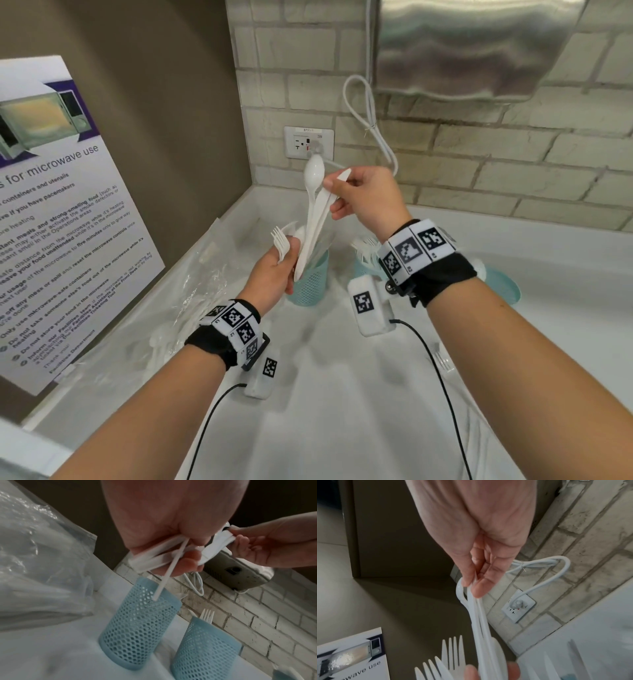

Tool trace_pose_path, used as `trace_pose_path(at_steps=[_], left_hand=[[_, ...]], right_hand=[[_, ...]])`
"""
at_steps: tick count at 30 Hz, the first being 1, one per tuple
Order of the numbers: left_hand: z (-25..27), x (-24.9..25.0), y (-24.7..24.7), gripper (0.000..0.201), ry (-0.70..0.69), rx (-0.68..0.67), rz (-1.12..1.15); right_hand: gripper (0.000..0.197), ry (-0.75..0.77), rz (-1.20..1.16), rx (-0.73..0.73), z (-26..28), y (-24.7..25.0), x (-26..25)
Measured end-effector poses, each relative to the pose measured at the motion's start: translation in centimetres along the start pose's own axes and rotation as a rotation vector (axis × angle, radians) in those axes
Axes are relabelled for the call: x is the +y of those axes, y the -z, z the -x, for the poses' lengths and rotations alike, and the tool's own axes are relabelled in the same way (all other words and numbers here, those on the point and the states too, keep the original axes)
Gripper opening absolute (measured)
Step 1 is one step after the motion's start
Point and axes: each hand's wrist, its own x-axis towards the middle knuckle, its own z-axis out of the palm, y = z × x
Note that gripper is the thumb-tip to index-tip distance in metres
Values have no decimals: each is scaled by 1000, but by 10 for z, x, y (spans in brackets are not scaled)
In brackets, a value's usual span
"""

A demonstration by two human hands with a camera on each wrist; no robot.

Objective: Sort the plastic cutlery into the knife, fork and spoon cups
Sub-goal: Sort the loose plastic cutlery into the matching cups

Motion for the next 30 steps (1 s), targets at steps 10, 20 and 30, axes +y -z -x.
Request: trace_pose_path(at_steps=[10,20,30], left_hand=[[-6,16,-2,12,-74,37,128],[-14,6,17,32,-80,257,90],[-9,5,7,15,-164,112,171]], right_hand=[[6,-132,118,-166,15,-24,39],[9,32,132,112,1,5,-1],[21,-9,321,141,-3,-26,54]])
